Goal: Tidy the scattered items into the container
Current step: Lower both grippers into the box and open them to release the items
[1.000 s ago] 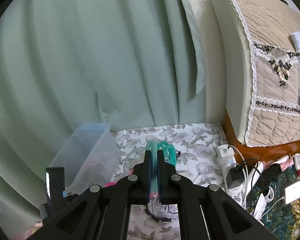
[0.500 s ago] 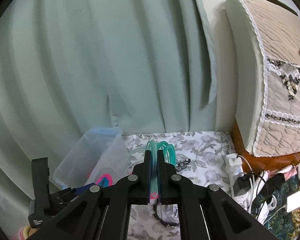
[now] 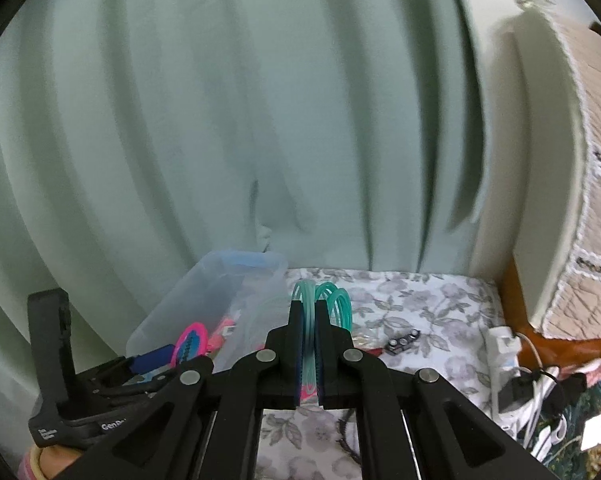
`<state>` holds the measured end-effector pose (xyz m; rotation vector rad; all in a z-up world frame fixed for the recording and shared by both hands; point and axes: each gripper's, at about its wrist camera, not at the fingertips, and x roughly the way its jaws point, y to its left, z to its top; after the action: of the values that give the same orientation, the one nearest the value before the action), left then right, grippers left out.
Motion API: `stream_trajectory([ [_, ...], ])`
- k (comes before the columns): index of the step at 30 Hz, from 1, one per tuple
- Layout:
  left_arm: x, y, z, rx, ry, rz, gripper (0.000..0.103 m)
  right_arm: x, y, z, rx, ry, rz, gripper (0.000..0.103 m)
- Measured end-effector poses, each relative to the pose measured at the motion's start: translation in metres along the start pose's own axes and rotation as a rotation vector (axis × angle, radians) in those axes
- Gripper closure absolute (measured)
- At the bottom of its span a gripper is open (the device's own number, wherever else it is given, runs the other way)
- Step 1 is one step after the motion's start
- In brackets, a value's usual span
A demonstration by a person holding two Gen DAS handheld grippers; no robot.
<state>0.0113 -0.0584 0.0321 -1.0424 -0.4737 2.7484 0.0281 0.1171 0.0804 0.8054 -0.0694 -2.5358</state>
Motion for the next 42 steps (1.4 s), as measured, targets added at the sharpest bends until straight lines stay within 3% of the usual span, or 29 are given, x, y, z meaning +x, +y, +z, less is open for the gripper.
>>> stream_trajectory([
  [15, -0.022, 0.054, 0.008, -0.086, -0.056, 0.066, 0.029, 0.046, 0.065, 0.014, -0.105, 0.034, 0.101, 0.098],
  [42, -0.007, 0.115, 0.018, -0.192, -0.031, 0.132, 0.029, 0.125, 0.139, 0.026, -0.192, 0.111, 0.176, 0.098],
])
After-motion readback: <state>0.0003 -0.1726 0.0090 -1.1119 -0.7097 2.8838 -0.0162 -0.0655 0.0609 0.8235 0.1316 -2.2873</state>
